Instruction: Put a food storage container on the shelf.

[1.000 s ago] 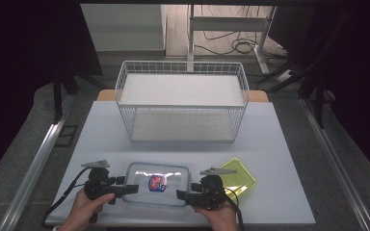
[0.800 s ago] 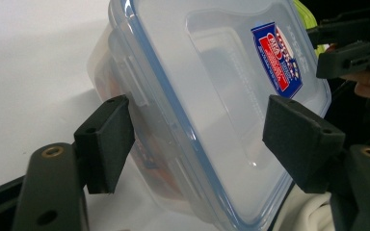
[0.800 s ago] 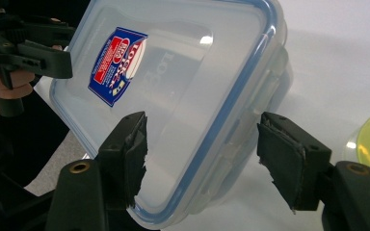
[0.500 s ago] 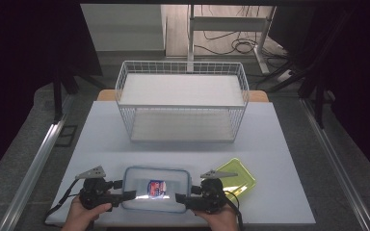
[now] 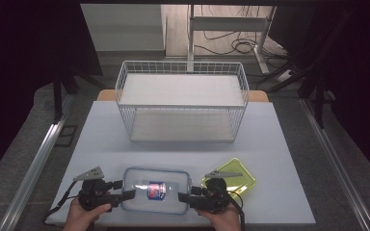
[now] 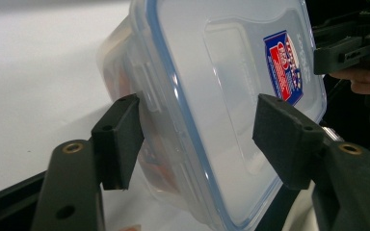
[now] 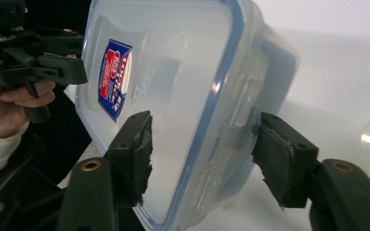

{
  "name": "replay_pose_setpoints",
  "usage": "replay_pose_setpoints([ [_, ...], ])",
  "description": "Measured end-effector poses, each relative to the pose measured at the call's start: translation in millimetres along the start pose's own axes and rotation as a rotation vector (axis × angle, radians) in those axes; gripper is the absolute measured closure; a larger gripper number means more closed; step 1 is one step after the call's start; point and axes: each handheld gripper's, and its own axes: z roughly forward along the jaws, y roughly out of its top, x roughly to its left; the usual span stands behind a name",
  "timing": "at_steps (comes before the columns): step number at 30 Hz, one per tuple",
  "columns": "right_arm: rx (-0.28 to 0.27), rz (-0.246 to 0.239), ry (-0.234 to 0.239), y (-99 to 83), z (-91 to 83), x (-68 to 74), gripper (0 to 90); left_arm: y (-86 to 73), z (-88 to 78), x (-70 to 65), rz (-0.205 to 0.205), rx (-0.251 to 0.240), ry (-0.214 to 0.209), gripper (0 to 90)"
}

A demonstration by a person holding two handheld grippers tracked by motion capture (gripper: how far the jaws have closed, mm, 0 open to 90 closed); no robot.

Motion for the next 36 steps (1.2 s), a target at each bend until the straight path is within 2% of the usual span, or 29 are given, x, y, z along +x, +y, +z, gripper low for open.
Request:
replay_pose_setpoints([
  [9, -0.019, 0.013, -0.006, 1.4, -0.4, 1.7, 45.5, 1.2, -2.6, -2.0, -0.001, -0.016, 0.019, 39.0],
  [11, -0.027, 0.012, -0.003, 1.6, -1.7, 2.2, 48.8, 1.6, -4.3, -3.0, 0.008, -0.024, 0.03, 40.6],
  [17, -0.038, 0.016, 0.0, 1.7, -1.1, 2.0, 49.1, 1.7, -5.2, -4.5, 0.02, -0.027, 0.044, 40.9],
  [21, -0.044, 0.01, -0.008, 3.2, -1.2, 3.5, 47.7, 4.5, -8.2, -6.5, 0.034, -0.045, 0.05, 42.6],
  [26, -0.057, -0.002, -0.011, 7.9, -2.4, 5.6, 47.1, 13.8, -11.6, -12.3, 0.08, -0.059, 0.075, 42.5],
  [29, -0.072, -0.011, -0.005, 12.2, -7.1, 5.1, 47.1, 21.9, -12.6, -16.1, 0.091, -0.07, 0.077, 42.6],
  [33, -0.1, -0.049, -0.023, 22.9, -17.2, 8.1, 47.1, 32.1, -12.1, -19.5, 0.101, -0.083, 0.076, 42.5],
  [34, -0.11, -0.073, -0.032, 29.5, -21.8, 10.1, 47.1, 38.6, -13.4, -23.3, 0.121, -0.102, 0.087, 42.4],
  [35, -0.11, -0.073, -0.032, 29.5, -21.8, 10.1, 47.1, 38.6, -13.4, -23.3, 0.121, -0.102, 0.087, 42.4],
  [36, -0.121, -0.08, -0.026, 36.1, -26.2, 9.8, 47.1, 46.3, -14.7, -25.6, 0.129, -0.117, 0.086, 42.5],
])
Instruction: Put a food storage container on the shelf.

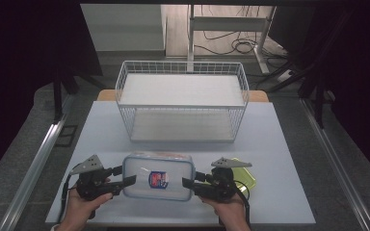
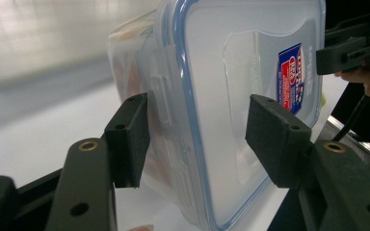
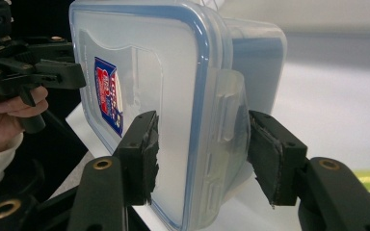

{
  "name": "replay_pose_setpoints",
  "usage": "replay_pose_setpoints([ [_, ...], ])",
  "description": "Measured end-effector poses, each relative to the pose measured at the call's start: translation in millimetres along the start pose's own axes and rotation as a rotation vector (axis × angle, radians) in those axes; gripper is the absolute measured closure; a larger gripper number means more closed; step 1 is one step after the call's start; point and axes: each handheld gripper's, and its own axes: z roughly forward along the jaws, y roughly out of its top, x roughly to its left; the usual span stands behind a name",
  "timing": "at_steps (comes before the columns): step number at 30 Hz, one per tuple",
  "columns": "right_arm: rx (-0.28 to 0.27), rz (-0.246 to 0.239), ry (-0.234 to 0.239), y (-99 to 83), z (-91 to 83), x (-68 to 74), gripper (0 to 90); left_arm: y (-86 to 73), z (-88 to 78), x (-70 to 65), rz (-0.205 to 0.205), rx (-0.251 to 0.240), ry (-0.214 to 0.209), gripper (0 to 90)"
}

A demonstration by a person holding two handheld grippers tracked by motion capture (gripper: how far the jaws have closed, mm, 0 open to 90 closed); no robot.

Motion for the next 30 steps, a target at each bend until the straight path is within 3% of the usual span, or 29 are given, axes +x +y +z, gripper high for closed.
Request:
replay_pose_setpoints([
  [6, -0.033, -0.031, -0.011, 19.0, -10.9, -0.8, 47.0, 22.0, 3.7, -2.5, 0.03, -0.024, 0.003, 42.5],
  [16, -0.067, -0.099, -0.034, 65.9, -27.9, -6.4, 47.0, 64.9, 11.8, -0.2, 0.07, -0.084, 0.01, 42.5],
  [30, -0.085, -0.154, -0.051, 106.7, -33.3, -9.3, 46.6, 98.9, 15.7, 6.8, 0.09, -0.112, 0.024, 42.3],
])
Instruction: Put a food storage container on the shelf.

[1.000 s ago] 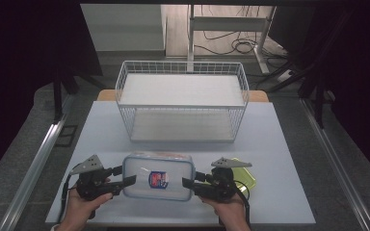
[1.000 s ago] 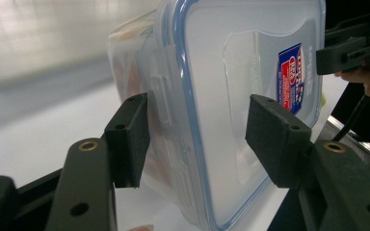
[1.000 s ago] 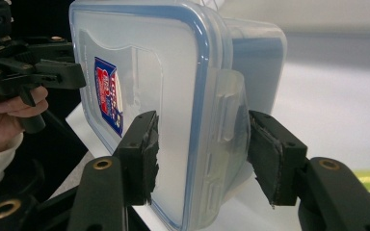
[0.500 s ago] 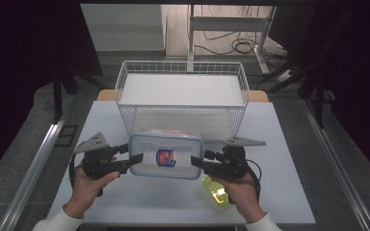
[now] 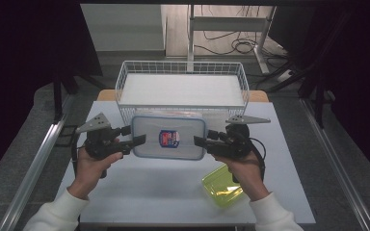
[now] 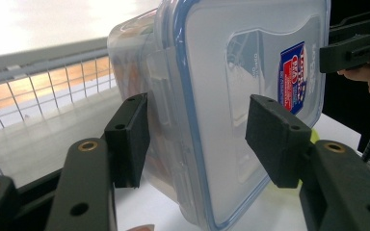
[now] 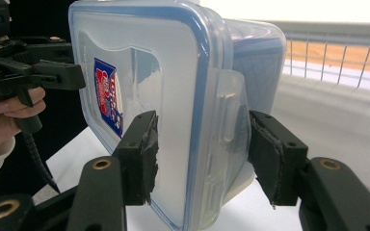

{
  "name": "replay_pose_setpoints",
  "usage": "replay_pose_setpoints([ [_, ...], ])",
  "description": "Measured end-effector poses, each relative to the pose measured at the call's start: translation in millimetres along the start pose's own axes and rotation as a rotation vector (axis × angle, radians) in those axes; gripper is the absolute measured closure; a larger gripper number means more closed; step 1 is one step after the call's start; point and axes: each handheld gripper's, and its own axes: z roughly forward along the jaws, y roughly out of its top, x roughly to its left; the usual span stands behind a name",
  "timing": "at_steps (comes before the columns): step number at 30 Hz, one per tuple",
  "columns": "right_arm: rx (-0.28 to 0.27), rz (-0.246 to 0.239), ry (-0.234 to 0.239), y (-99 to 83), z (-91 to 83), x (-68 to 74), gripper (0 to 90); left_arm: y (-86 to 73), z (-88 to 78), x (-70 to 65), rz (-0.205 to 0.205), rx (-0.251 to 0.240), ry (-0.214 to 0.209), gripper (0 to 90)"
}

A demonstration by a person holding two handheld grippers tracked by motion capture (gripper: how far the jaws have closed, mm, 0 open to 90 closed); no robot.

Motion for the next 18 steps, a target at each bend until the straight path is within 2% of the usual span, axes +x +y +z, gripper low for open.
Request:
replay_pose_setpoints([
  [9, -0.01, -0.023, -0.006, 19.4, -2.3, -7.0, 46.5, 18.2, 5.5, 3.2, 0.013, -0.013, 0.007, 42.3],
  [18, -0.017, -0.039, 0.0, 43.0, -6.2, -16.5, 46.5, 43.5, 10.7, 6.4, 0.026, -0.022, 0.015, 42.4],
])
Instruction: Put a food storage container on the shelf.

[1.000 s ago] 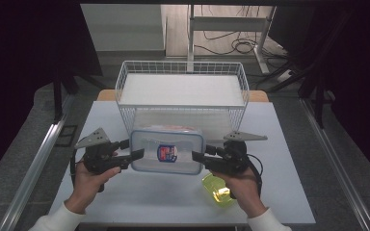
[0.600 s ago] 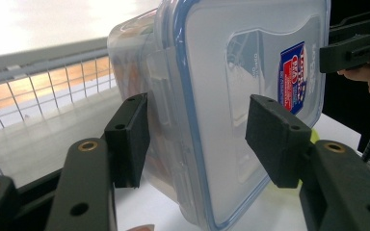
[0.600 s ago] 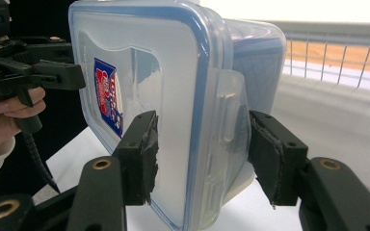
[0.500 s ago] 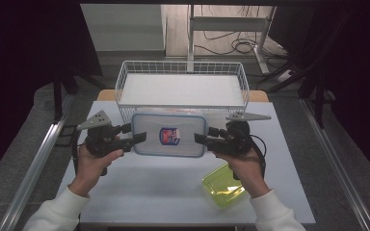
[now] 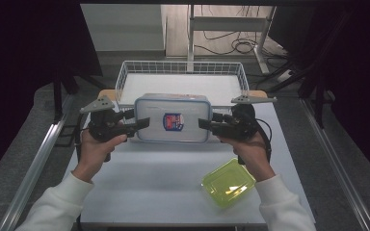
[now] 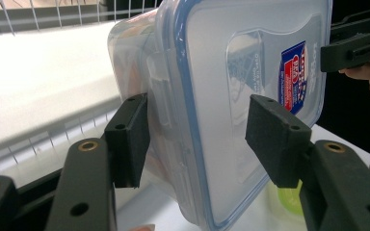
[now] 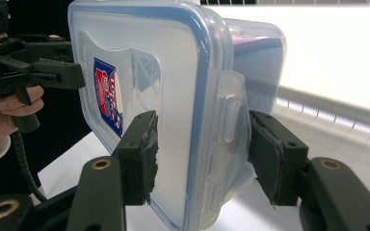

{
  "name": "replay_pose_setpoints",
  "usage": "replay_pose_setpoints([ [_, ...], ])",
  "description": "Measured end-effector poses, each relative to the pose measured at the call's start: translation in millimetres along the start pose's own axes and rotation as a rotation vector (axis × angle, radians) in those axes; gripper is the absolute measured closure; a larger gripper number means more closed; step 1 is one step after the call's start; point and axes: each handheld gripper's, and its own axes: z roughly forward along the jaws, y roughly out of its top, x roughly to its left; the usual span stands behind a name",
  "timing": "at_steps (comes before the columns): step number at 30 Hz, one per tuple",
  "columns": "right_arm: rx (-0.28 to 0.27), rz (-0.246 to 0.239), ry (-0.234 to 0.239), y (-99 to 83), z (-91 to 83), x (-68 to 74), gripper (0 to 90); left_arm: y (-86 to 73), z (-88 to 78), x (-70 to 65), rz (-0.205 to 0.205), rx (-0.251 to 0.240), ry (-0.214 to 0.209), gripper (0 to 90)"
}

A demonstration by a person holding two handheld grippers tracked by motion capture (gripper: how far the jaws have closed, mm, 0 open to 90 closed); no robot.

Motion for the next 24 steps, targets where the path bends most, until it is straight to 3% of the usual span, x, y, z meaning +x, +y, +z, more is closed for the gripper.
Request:
replay_pose_setpoints([
  [6, -0.012, -0.007, -0.002, 15.3, -1.4, -8.2, 46.5, 15.8, 6.1, 3.9, 0.006, -0.001, 0.003, 42.5],
  [24, -0.007, -0.01, -0.013, 33.7, -5.1, -19.7, 46.5, 31.7, 18.2, 8.8, -0.003, -0.004, -0.005, 42.4],
])
